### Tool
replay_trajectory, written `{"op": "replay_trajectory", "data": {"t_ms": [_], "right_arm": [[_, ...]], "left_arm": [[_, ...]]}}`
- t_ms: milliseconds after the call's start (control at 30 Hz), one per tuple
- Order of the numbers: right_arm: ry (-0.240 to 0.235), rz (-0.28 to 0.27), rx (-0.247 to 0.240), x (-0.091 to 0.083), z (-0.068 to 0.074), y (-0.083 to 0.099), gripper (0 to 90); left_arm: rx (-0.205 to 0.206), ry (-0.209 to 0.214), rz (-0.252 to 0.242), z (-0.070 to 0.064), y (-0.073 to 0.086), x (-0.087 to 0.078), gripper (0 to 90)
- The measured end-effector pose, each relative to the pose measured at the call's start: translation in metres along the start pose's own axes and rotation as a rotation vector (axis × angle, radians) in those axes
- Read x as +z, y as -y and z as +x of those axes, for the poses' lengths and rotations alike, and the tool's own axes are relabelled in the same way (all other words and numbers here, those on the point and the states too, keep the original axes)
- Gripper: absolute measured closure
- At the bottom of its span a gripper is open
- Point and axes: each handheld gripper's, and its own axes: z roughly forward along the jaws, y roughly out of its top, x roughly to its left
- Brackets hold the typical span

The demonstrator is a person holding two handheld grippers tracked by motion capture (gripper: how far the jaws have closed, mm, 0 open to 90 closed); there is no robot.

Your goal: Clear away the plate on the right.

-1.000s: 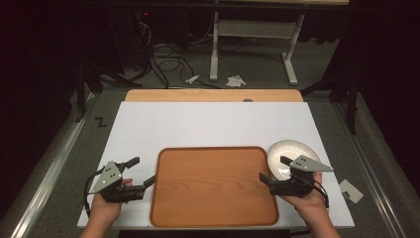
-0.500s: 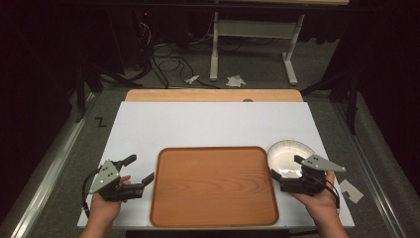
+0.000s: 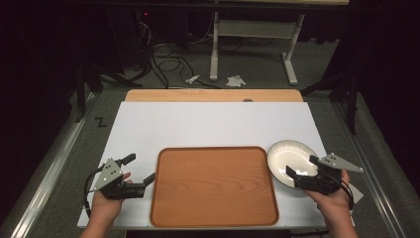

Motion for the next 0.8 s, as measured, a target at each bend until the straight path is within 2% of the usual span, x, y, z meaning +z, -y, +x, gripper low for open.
{"op": "replay_trajectory", "data": {"t_ms": [300, 467, 600, 667, 700, 733, 800], "right_arm": [[0.030, -0.001, 0.047, -0.008, -0.013, 0.005, 0.0], [0.053, 0.004, 0.083, -0.014, -0.020, 0.010, 0.0], [0.063, 0.007, 0.130, -0.018, -0.029, 0.016, 0.0], [0.065, 0.012, 0.171, -0.020, -0.036, 0.021, 0.0], [0.065, 0.012, 0.171, -0.020, -0.036, 0.021, 0.0], [0.067, 0.012, 0.198, -0.022, -0.039, 0.023, 0.0], [0.065, 0.011, 0.204, -0.022, -0.041, 0.024, 0.1]], "left_arm": [[0.021, -0.013, 0.015, 0.000, -0.003, 0.005, 10.9], [0.032, -0.029, 0.042, 0.000, -0.005, 0.009, 12.7], [0.027, -0.043, 0.046, 0.001, -0.006, 0.013, 13.5], [0.034, -0.043, 0.045, 0.001, -0.007, 0.014, 15.2], [0.034, -0.043, 0.045, 0.001, -0.007, 0.014, 15.2], [0.032, -0.046, 0.044, 0.001, -0.007, 0.015, 15.2], [0.033, -0.050, 0.046, 0.002, -0.007, 0.016, 15.2]]}}
